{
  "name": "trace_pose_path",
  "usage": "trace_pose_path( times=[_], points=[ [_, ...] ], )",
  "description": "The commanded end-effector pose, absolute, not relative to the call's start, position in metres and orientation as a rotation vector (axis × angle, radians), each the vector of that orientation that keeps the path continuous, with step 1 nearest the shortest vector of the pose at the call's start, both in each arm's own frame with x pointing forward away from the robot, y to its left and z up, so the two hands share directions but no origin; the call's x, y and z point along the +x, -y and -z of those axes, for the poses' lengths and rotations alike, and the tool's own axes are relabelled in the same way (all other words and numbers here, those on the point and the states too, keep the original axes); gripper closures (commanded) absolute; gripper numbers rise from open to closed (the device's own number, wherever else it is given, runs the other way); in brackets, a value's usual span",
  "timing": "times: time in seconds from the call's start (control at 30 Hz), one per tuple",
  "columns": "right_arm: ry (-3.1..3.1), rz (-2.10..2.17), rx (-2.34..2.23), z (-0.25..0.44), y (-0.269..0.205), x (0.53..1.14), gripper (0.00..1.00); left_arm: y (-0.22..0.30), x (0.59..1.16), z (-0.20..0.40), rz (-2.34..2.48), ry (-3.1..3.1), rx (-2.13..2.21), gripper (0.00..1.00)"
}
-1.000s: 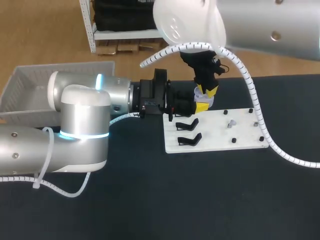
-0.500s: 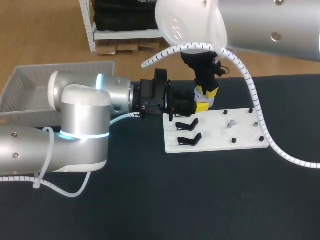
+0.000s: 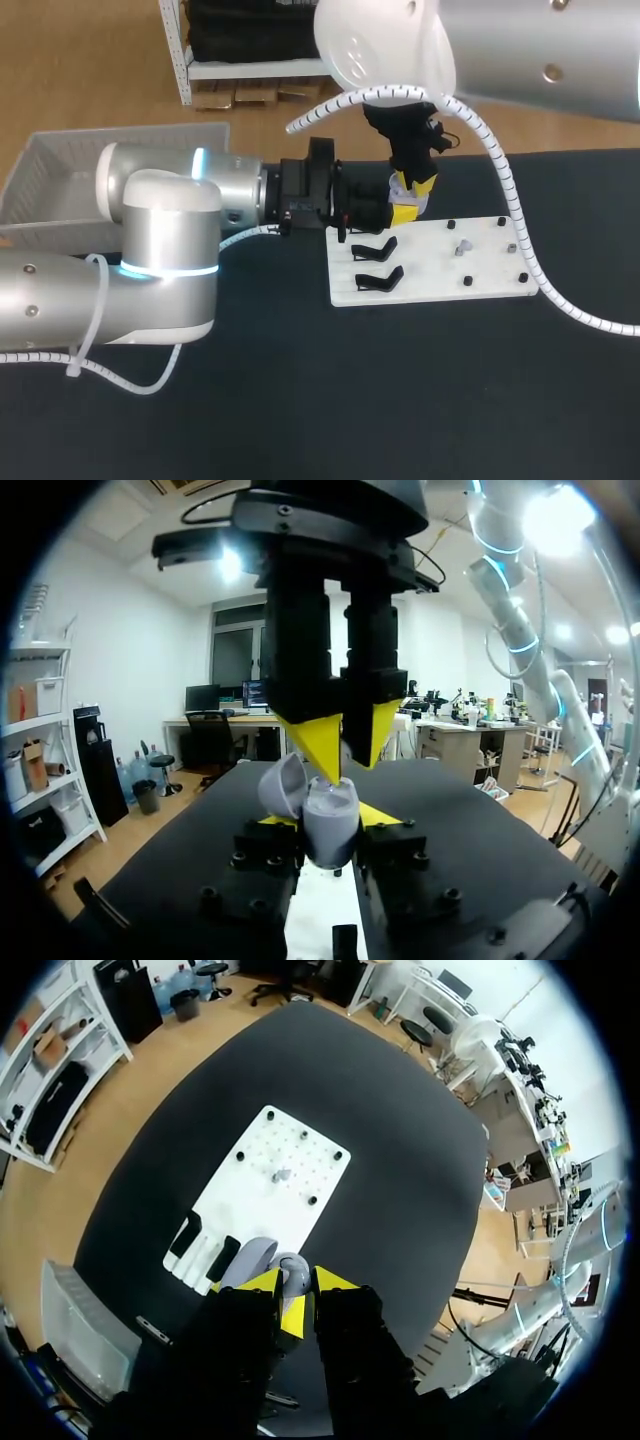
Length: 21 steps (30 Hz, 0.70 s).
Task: Pick up each earbud case from the left stands, insert the matching earbuds, close the lid, and place the case in the box.
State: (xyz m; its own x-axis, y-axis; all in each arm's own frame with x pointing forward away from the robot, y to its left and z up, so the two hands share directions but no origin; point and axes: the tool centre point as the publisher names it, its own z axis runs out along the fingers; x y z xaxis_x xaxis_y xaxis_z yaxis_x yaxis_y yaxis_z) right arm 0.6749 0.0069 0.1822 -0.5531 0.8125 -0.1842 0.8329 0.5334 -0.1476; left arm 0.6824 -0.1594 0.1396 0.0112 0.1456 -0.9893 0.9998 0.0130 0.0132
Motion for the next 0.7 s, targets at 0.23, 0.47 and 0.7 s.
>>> trace_pose_path(
  times=[0.23,0.47,0.7],
  points=[
    [-2.671,0.331,1.434,-0.183,-0.005,0.671,0.72,0.159,0.681,-0.138,1.114,-1.305,1.303,1.0],
    [-2.664,0.3,1.419,-0.196,-0.006,0.663,0.7,0.159,0.681,-0.138,1.114,-1.305,1.303,1.0],
    [-2.709,0.084,1.245,-0.212,-0.002,0.64,0.7,0.159,0.681,-0.138,1.114,-1.305,1.303,1.0]
  ],
)
